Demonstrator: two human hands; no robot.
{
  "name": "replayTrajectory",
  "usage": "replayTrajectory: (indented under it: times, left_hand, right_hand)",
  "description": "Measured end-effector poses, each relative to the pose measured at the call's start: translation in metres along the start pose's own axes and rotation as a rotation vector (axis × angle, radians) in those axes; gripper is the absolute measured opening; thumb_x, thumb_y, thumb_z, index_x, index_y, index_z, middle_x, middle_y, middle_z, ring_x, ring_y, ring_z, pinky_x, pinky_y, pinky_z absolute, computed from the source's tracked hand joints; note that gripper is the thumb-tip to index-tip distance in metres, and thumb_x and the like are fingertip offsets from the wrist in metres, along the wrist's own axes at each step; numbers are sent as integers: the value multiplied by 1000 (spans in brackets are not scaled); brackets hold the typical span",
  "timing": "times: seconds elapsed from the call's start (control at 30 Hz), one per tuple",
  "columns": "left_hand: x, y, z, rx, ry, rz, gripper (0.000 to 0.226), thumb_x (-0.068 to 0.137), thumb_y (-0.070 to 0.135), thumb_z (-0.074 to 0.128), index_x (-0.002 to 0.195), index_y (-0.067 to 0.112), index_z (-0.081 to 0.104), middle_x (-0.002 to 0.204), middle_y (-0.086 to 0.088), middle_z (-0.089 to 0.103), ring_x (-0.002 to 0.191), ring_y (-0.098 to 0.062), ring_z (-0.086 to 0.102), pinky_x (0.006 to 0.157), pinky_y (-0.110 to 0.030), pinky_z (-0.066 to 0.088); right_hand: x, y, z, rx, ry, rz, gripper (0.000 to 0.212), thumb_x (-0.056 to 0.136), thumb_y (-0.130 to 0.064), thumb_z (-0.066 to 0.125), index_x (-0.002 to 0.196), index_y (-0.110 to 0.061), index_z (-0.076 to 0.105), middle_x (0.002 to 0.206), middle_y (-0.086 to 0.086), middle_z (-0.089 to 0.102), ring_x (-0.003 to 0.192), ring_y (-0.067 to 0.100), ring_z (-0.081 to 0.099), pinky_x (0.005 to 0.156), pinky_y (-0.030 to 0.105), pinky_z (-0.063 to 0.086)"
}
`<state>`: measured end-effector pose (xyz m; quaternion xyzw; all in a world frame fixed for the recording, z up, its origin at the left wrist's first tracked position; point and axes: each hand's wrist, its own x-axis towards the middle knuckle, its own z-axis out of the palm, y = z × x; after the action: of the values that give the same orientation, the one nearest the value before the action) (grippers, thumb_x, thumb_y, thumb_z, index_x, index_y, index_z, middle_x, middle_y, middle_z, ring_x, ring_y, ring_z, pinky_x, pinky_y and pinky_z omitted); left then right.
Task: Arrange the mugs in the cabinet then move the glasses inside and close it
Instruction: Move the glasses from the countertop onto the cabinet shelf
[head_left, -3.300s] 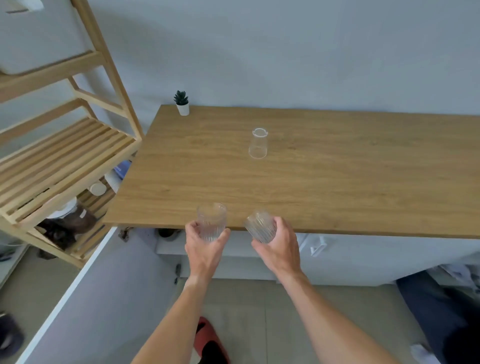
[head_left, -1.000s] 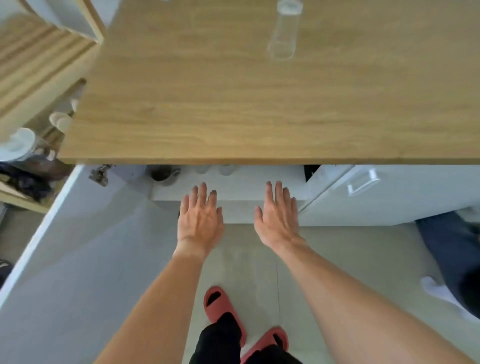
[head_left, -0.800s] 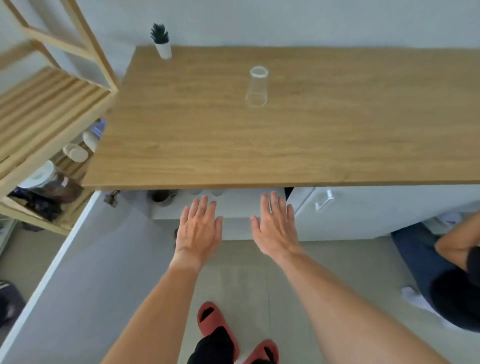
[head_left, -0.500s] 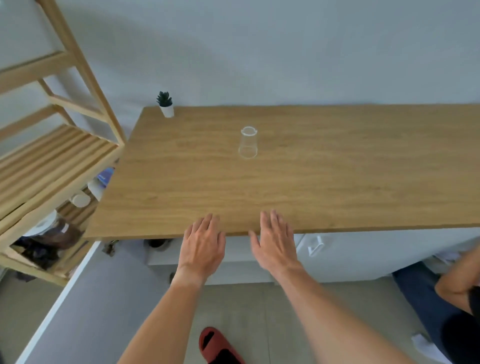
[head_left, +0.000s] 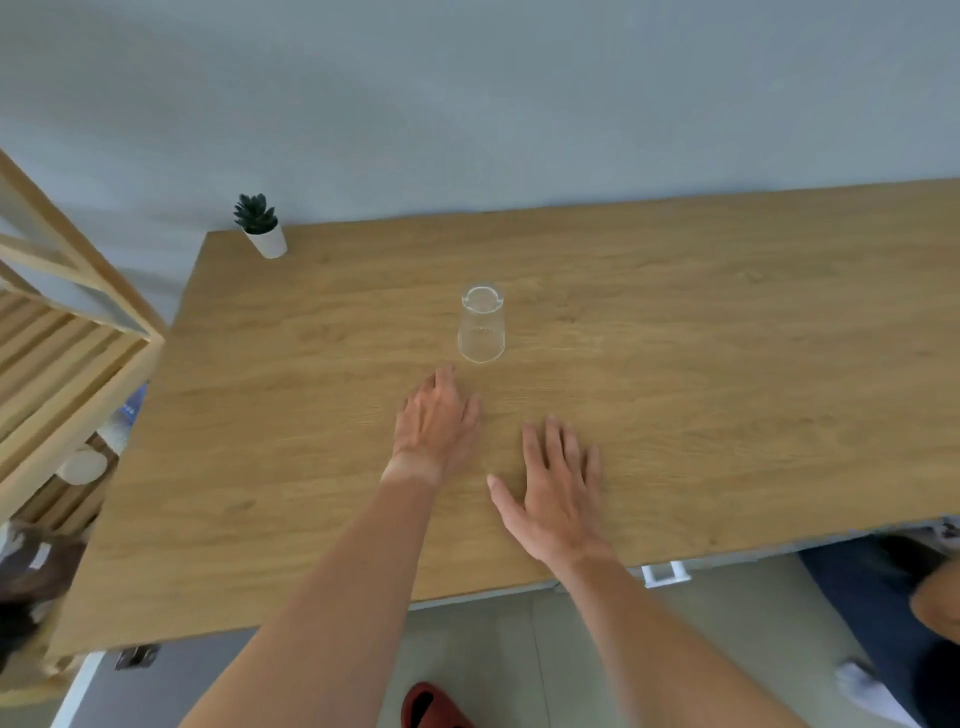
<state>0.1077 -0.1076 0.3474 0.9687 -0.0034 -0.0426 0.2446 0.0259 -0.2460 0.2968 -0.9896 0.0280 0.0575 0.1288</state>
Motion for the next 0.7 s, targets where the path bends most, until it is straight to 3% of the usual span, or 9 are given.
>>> replayTrajectory:
  times: [0.13,0.3,0.5,0.63,0.7]
  left_hand:
    - [43,12,15,-84,3,-38,65,92,40,57,143,9,30,130,-13,53,123,-33,48,102,-43,36]
    - [78,30,26,-286,70,-194,89,78,51,72,145,14,28,138,-9,49,131,-31,38,109,-45,28]
    - [92,29,32,-456,151,-285,77,74,48,78,134,20,40,130,-2,56,126,-25,42,104,-40,29]
    - [76,15,33,-507,202,-224,76,70,48,81,129,19,43,124,-3,58,119,-24,50,103,-42,39]
    - [58,7,29,-541,230,-187,72,68,44,82,126,20,45,119,-5,56,112,-21,50,93,-34,44]
  right_hand:
    - [4,2,8,-28,99,-14,83,92,-68,27,157,-19,12,165,12,6,153,27,-3,121,55,-2]
    - [6,3,10,-33,103,-8,83,92,-68,27,157,-18,13,166,10,4,153,26,-5,121,56,1]
    - [6,4,10,-20,99,-3,84,91,-69,27,158,-19,11,166,9,2,152,25,-6,121,56,0]
    - [6,4,10,-8,106,-10,84,91,-69,28,157,-20,13,166,10,4,153,25,-5,121,56,-1]
    - [5,4,9,7,110,-7,84,90,-69,29,157,-19,14,166,10,6,153,25,-5,121,56,-2]
